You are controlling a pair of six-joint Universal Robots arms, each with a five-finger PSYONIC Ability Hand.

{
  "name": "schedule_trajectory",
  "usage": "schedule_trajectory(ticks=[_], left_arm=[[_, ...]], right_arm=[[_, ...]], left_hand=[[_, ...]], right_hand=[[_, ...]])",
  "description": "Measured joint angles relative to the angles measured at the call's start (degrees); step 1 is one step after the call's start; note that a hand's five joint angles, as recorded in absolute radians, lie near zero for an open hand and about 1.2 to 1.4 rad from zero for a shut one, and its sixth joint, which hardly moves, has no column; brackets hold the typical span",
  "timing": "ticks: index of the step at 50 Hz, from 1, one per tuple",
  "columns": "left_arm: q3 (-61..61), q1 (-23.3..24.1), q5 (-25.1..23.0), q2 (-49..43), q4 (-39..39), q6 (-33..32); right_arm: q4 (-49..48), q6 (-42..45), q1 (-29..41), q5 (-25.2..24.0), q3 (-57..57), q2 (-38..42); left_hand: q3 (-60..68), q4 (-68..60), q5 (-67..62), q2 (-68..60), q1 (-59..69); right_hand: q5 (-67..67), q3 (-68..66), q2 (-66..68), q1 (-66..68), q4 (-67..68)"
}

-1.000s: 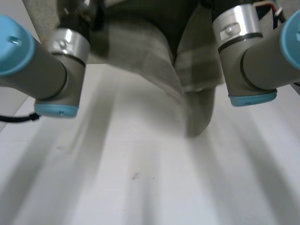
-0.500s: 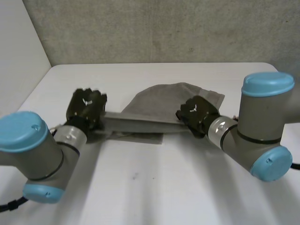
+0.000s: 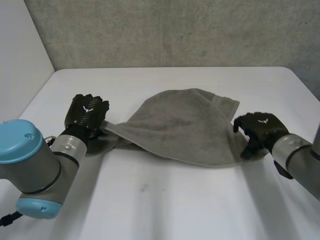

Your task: Fold the towel.

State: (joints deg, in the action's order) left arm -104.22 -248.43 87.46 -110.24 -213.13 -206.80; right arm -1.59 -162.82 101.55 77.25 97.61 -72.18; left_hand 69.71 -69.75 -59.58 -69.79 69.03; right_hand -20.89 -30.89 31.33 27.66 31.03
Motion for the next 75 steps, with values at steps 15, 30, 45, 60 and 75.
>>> schedule_trajectory(ticks=[15,30,45,60,75], left_arm=[[0.0,-0.3,0.0,-0.6,0.0,0.0],[-0.1,-0.3,0.0,-0.9,0.0,0.0],[0.0,-0.4,0.2,-1.1,0.1,0.0],[1.0,-0.1,0.0,4.2,5.9,-1.0],[7.1,-0.9,-0.3,17.4,35.5,-14.1]], right_arm=[[-8.6,26.9,-7.7,-5.6,12.6,-1.3],[-18.0,25.7,-8.2,-10.9,11.3,5.3],[-19.2,25.4,-7.9,-10.2,8.1,7.8],[-3.6,18.2,-8.0,-6.3,0.6,-5.8],[30.9,30.7,-7.7,-1.7,-12.9,-10.2]], left_hand=[[0.0,0.0,0.0,0.0,0.0],[0.0,0.0,0.0,0.0,0.0],[0.0,0.0,0.0,0.0,0.0],[0.0,0.0,0.0,0.0,0.0],[0.0,0.0,0.0,0.0,0.0]], right_hand=[[-1.8,-1.9,1.3,0.2,1.6],[-10.0,-11.7,10.9,8.4,11.4],[-34.9,-36.8,36.2,28.1,37.2],[-35.3,-37.0,36.2,28.1,37.2],[-35.4,-37.0,36.2,28.1,37.2]])
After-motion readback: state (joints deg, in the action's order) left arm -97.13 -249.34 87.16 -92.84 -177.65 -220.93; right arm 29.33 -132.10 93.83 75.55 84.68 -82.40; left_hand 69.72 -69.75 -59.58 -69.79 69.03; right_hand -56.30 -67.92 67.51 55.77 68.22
